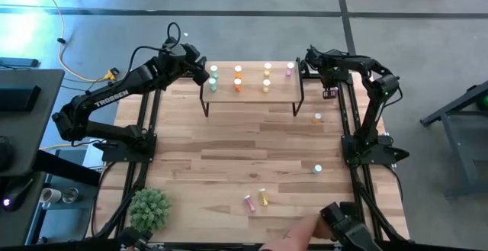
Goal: Pick and place medicine bottles onto shelf by color
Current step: Put the top violet pill bottle on the shelf aligned with the other violet pill bottle
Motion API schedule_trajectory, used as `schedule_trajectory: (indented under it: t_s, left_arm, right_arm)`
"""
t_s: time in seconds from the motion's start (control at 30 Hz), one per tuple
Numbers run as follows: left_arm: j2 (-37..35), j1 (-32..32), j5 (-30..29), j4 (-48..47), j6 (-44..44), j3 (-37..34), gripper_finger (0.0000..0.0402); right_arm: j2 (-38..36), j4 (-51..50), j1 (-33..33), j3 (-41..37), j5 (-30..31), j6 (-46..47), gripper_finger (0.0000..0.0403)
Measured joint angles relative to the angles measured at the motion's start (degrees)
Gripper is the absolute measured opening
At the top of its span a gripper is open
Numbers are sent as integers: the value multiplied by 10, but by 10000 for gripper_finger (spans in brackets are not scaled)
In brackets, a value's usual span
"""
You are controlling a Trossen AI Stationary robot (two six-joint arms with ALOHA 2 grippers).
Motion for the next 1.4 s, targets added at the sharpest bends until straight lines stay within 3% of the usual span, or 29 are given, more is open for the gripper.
schedule_trajectory:
  t_s: [0.53, 1.17, 1.4]
  left_arm:
    - [0, 0, -8, 0, -2, 0, 200]
    - [0, 0, -17, -2, -2, 0, 200]
    - [0, 0, -17, -18, -2, 0, 200]
  right_arm:
    - [9, -10, -27, 0, -15, -16, 0]
    - [10, -158, 35, 0, -67, 11, 0]
    - [-18, -163, 37, 0, -54, 34, 0]
